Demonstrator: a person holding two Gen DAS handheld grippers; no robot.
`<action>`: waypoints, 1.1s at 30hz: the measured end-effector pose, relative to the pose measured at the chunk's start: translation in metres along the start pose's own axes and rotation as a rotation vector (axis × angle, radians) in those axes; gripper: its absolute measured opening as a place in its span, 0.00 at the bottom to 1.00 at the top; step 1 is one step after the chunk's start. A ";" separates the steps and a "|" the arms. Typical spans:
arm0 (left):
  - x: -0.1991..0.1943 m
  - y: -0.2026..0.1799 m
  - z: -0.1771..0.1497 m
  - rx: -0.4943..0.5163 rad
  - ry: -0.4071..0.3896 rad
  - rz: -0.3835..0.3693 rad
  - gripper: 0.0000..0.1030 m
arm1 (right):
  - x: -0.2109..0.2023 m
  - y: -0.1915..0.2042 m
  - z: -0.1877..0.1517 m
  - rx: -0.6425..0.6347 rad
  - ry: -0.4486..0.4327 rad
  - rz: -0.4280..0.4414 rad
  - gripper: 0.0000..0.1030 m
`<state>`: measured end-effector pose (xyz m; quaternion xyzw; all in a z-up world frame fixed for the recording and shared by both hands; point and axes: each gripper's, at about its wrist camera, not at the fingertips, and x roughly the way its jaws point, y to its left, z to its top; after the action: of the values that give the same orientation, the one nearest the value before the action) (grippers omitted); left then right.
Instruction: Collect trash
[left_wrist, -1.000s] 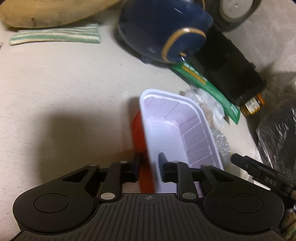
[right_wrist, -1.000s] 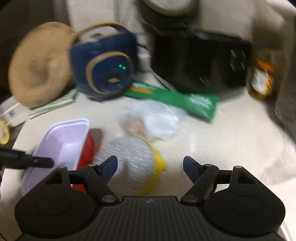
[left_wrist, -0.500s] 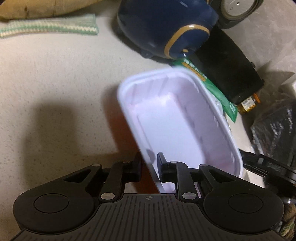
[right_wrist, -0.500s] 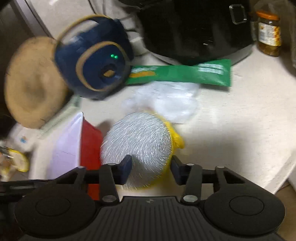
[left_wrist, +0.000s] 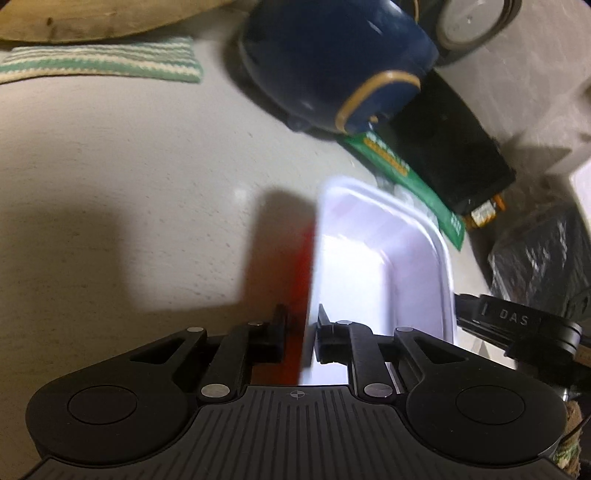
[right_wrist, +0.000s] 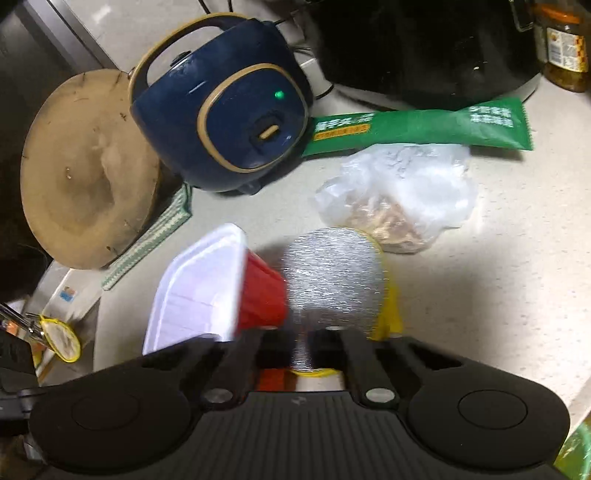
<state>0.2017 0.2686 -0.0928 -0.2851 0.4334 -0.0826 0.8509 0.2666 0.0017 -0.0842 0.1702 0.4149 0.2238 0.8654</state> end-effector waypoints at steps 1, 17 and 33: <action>-0.004 0.002 0.000 -0.010 -0.018 0.002 0.17 | -0.003 0.003 0.001 -0.014 -0.012 -0.004 0.02; -0.029 -0.010 -0.007 0.054 -0.074 0.126 0.17 | -0.084 -0.030 0.011 -0.022 -0.191 -0.079 0.01; -0.015 -0.020 -0.001 0.091 -0.058 0.190 0.16 | -0.012 -0.035 0.011 -0.070 -0.094 -0.082 0.41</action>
<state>0.1939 0.2573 -0.0723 -0.2061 0.4296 -0.0128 0.8791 0.2774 -0.0353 -0.0870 0.1331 0.3723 0.1943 0.8978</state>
